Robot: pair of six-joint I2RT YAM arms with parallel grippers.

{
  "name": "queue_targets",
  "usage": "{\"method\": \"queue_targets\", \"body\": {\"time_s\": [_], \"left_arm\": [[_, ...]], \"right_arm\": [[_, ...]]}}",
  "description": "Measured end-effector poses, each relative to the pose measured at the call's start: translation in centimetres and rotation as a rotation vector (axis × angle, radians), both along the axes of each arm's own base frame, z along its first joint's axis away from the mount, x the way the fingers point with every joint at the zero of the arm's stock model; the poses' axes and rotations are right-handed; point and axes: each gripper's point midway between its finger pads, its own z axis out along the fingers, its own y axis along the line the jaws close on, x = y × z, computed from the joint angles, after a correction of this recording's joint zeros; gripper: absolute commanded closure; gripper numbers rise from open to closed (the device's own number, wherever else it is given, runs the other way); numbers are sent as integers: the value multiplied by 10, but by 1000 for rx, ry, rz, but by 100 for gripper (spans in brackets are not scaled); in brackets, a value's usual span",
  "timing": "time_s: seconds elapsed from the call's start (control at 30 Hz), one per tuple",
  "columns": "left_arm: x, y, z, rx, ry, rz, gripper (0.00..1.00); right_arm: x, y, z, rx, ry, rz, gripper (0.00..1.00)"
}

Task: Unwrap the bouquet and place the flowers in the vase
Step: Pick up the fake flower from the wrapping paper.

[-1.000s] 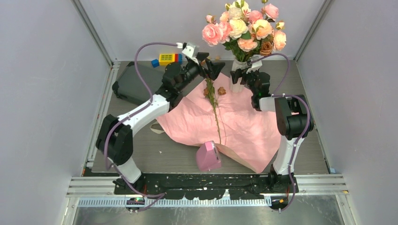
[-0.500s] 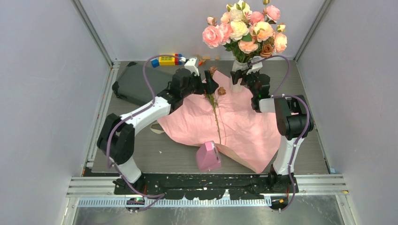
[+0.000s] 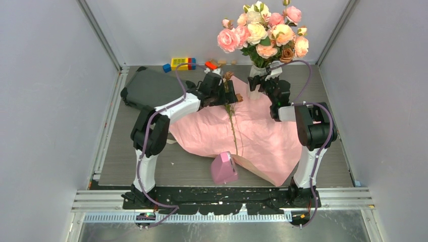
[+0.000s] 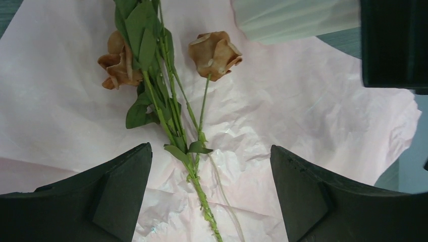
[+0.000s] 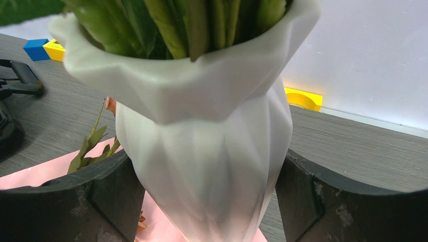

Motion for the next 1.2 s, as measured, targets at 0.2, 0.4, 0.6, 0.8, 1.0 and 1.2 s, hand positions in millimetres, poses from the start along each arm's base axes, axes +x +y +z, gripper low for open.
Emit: {"method": "queue_targets", "body": {"time_s": [0.2,0.4,0.6,0.8,1.0,1.2], "left_arm": [[1,2,-32,55,62,14,10],[2,3,-57,96,111,12,9],[9,1,-64,169,104,-6,13],[11,-3,-72,237,91,-28,26],[10,-2,-83,304,96,-42,41],[11,-1,-84,309,97,-29,60]], "right_arm": [[0,0,0,0,-2,0,100],[-2,0,0,1,-9,-1,100],[-3,-1,1,3,-16,-2,100],[-3,-1,1,4,-20,-3,100],[-5,-2,1,5,-27,-7,100],[-5,-2,1,6,-30,-9,100]]}}
